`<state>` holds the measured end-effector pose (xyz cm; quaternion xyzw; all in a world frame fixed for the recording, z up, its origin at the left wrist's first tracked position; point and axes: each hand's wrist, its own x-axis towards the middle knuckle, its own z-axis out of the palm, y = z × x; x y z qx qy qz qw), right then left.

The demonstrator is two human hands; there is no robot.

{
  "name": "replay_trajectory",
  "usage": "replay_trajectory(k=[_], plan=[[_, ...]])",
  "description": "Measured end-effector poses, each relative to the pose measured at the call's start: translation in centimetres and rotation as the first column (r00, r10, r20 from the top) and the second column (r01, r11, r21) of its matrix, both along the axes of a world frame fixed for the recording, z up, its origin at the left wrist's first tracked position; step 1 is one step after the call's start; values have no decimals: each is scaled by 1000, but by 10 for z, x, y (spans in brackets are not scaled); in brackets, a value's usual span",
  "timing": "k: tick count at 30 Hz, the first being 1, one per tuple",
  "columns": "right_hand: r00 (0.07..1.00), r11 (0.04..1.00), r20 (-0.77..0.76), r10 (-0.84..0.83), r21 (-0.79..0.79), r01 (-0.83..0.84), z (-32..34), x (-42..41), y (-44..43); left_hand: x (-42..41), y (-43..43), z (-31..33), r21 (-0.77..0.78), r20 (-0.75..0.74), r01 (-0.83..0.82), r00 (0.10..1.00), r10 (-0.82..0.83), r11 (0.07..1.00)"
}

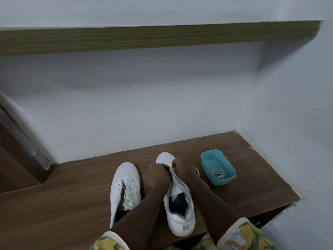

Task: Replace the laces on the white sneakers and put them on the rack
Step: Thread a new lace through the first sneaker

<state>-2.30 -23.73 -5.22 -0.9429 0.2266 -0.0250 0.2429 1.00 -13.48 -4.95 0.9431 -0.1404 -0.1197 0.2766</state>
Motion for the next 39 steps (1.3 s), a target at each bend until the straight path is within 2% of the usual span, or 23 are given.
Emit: replay_trajectory(k=[5,9,14,17,22,23,27,30,32,35,39], plan=[[987,963,69,-145,240,125,-7,-11,-10,-1,-8,-4,76,59,10,998,-14,997],[985,959,82,-152,255,127,-9,-14,-6,-9,-12,-2,126,103,-2,995,-12,992],[956,932,141,-256,299,205,-1,-19,-5,-5,-7,-2,-27,52,10,999,-8,1000],[943,914,192,-271,358,190,9,-19,-2,-5,4,7,-141,51,5,999,3,990],[986,955,167,-24,294,-26,29,-15,15,-6,8,27,-422,-21,58,997,-74,905],[990,952,137,-22,307,-21,31,-15,18,-5,7,30,-453,-13,72,996,-88,889],[988,936,124,-88,348,40,33,-16,21,2,9,38,-382,15,96,995,-98,919],[974,896,132,-183,429,110,36,-19,18,6,15,30,-300,-187,-5,981,-54,954],[960,872,182,-211,479,101,36,-17,16,0,17,23,-205,-276,47,956,-104,978],[937,823,208,-281,555,124,45,-12,21,-8,13,14,-122,-249,116,958,-143,986],[870,711,301,-390,699,77,71,-5,25,-13,14,9,-58,-219,90,970,-101,994]])
